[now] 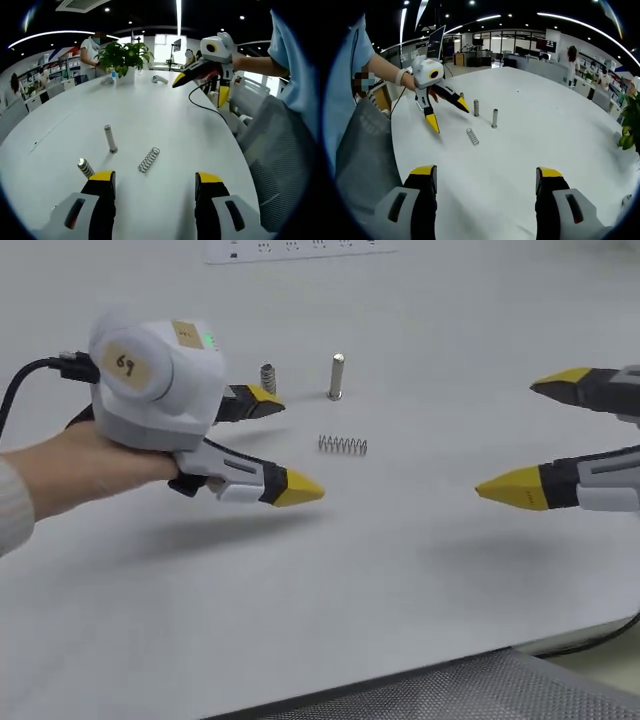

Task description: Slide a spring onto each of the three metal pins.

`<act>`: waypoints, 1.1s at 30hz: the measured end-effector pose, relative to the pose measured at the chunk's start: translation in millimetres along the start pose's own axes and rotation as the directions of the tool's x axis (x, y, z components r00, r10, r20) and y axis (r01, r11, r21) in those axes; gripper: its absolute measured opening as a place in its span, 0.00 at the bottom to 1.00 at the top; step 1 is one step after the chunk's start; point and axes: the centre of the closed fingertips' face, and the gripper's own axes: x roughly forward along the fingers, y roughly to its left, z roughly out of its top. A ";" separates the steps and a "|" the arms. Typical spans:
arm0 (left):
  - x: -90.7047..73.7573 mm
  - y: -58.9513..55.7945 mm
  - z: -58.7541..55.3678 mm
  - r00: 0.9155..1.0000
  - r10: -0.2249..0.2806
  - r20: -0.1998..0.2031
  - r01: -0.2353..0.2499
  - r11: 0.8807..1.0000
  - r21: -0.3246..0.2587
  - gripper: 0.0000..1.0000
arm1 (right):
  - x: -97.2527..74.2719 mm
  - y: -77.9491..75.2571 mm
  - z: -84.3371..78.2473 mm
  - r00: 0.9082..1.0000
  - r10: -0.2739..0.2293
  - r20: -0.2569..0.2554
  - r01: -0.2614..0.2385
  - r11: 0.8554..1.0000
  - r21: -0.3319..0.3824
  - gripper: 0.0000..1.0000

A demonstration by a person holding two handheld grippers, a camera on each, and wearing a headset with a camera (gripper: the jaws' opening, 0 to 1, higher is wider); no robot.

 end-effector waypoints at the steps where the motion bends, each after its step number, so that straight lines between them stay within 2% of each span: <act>1: 2.4 -0.1 1.0 1.000 -0.006 0.002 0.006 1.000 0.001 0.58 | -0.2 0.1 -0.5 1.000 0.000 0.000 0.000 1.000 0.001 0.80; 6: 11.4 4.8 -1.0 1.000 -0.012 -0.015 0.012 1.000 0.011 0.51 | -0.7 1.2 -2.0 1.000 0.004 -0.001 -0.004 1.000 0.003 0.79; 9: 16.3 3.5 -4.1 0.998 -0.037 -0.047 0.040 0.998 0.051 0.45 | -0.1 3.3 -2.6 1.000 0.010 0.000 -0.010 1.000 0.007 0.79; 14: 22.2 8.4 -0.8 0.999 -0.034 -0.042 0.036 0.998 0.052 0.38 | 1.7 4.4 -5.0 1.000 0.020 -0.005 -0.020 1.000 0.009 0.78; 19: 29.2 9.2 -5.3 0.997 -0.041 -0.059 0.045 0.998 0.054 0.30 | 2.0 5.0 -5.1 1.000 0.024 -0.005 -0.024 1.000 0.011 0.77; 22: 33.2 9.3 -8.6 0.997 -0.045 -0.070 0.049 0.997 0.053 0.29 | 1.8 5.9 -6.5 1.000 0.027 -0.007 -0.027 1.000 0.014 0.77; 27: 36.2 12.9 -9.5 0.997 -0.039 -0.072 0.043 0.997 0.063 0.20 | 1.4 6.4 -9.3 1.000 0.030 -0.010 -0.029 0.999 0.021 0.76; 33: 39.1 14.1 -10.3 0.997 -0.039 -0.071 0.044 0.997 0.062 0.16 | 1.1 7.2 -10.6 0.999 0.030 -0.009 -0.030 0.999 0.031 0.75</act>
